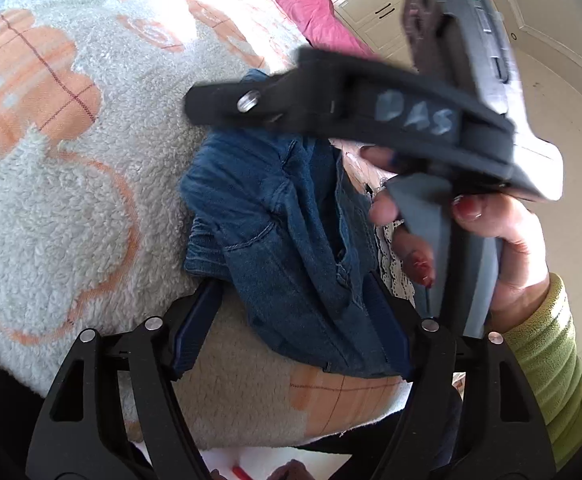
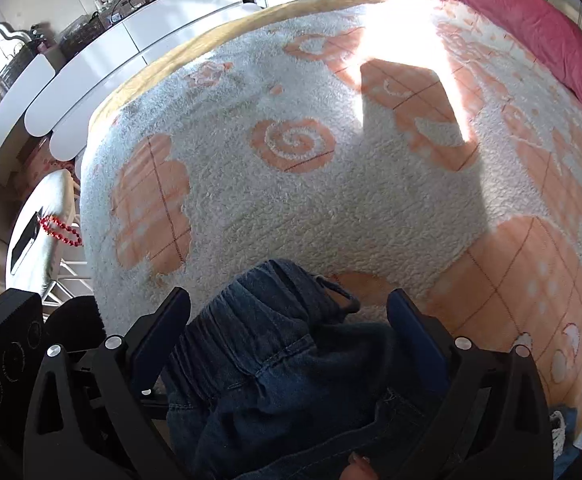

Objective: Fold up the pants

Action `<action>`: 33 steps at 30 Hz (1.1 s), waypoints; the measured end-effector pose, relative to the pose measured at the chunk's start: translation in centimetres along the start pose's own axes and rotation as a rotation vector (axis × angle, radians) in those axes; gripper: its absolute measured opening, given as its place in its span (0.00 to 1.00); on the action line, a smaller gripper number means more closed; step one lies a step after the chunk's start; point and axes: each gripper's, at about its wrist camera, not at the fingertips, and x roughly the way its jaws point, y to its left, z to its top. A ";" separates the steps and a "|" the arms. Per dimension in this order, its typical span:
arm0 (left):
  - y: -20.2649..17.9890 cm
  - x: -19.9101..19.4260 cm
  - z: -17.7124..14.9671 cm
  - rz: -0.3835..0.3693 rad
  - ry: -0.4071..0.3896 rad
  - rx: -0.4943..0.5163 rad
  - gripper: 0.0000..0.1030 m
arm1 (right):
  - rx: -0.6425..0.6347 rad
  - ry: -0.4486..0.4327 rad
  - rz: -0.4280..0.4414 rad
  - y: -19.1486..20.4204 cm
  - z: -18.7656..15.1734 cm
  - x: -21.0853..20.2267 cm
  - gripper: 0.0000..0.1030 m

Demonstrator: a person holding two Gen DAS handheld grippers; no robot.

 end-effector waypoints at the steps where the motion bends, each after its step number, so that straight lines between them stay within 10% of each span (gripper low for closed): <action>1: -0.1 -0.1 0.1 -0.004 0.000 -0.002 0.66 | -0.009 0.012 0.011 0.0 -0.2 0.4 0.88; 2: -0.1 0.0 0.2 -0.006 0.000 -0.005 0.67 | -0.021 0.019 0.019 0.1 -0.5 0.8 0.70; 8: -1.3 1.1 1.4 0.009 -0.010 0.001 0.67 | -0.017 -0.045 0.078 -0.8 -1.3 -1.7 0.38; 18: -7.8 2.6 2.7 -0.028 -0.012 0.095 0.67 | 0.039 -0.269 0.214 -4.4 -5.0 -11.5 0.38; 33: -17.1 8.6 -0.9 -0.138 0.134 0.296 0.75 | 0.279 -0.464 0.141 -13.3 -16.9 -19.3 0.55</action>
